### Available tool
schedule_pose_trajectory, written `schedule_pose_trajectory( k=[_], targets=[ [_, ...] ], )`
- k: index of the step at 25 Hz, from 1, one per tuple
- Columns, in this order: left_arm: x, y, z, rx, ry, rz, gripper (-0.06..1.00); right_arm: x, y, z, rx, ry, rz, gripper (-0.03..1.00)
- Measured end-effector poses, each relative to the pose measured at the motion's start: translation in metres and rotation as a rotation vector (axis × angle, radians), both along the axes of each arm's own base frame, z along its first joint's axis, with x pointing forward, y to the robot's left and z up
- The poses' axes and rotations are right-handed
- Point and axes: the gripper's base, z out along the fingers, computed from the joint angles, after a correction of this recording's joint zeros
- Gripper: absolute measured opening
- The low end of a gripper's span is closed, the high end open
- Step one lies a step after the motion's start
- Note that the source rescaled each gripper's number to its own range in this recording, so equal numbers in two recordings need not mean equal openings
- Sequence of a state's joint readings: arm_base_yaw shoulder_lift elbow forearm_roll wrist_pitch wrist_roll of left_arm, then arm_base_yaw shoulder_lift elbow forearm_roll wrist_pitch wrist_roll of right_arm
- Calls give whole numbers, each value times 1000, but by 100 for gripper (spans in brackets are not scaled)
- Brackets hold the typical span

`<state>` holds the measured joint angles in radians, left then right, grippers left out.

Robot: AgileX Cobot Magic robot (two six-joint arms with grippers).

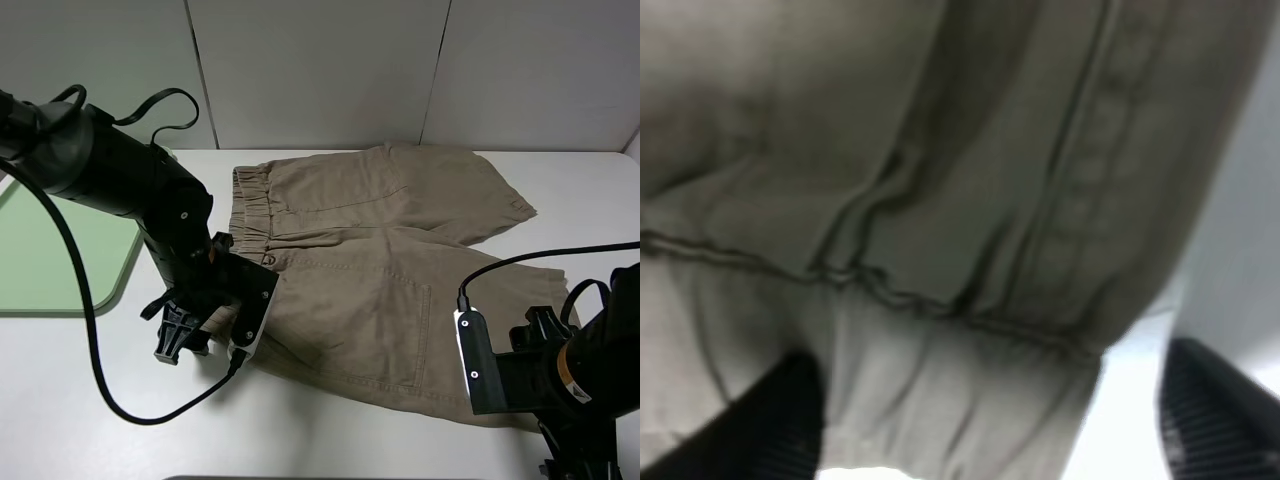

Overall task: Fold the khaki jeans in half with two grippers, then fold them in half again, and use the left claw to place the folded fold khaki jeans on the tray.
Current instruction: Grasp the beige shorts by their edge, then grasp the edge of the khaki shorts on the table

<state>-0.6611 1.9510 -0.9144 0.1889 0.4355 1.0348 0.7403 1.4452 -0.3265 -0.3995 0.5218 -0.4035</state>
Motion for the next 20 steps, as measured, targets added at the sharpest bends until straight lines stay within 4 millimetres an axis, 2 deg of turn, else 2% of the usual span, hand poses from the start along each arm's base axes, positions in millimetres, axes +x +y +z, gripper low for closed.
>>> schedule_pose_trajectory(
  k=[4, 8, 11, 17, 20],
  targets=[
    [1, -1, 0, -12, -13, -25, 43, 3, -5, -1, 0, -8, -26, 100],
    [2, -2, 0, -21, -21, -29, 28, 1, -25, -7, -41, 10, -74, 100],
    [2, -2, 0, -24, -24, -32, 19, 2, -33, -9, -56, 5, -71, 100],
    [2, -2, 0, -24, -23, -32, 13, 1, -32, -13, -6, -16, -51, 100],
    [2, -2, 0, -20, -27, -39, 13, -1, -32, -14, 6, -17, -45, 93]
  ],
)
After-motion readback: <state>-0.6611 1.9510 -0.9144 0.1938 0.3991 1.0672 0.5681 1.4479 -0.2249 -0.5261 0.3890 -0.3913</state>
